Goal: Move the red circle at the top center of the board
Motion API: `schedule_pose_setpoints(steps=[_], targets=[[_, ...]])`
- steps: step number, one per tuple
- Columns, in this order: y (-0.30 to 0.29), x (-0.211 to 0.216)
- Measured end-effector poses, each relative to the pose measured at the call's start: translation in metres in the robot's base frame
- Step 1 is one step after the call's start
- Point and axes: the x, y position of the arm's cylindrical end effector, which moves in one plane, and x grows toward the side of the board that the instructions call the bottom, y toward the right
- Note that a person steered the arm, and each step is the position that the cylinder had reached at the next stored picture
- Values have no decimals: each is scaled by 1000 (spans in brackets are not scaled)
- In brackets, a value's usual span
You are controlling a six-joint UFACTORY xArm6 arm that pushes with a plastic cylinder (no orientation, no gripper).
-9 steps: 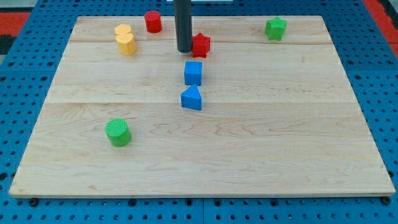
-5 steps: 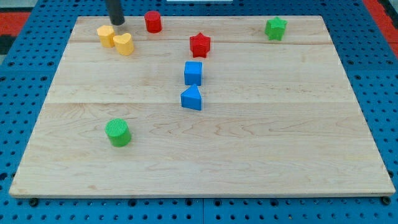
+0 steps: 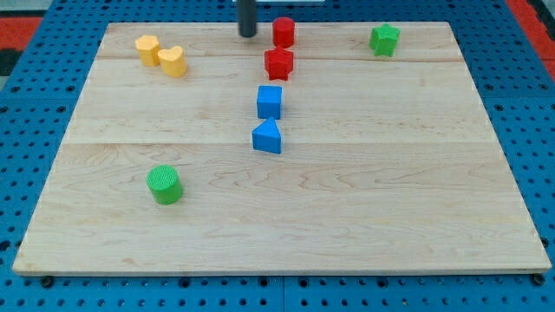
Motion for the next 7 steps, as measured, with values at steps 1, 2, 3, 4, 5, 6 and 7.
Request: schedule_pose_setpoints(steps=[1,2,3,4,5,6,7], targets=[[-33,0],[-49,0],[-49,0],[-48,6],[-42,37],[-50,75],[-52,103]])
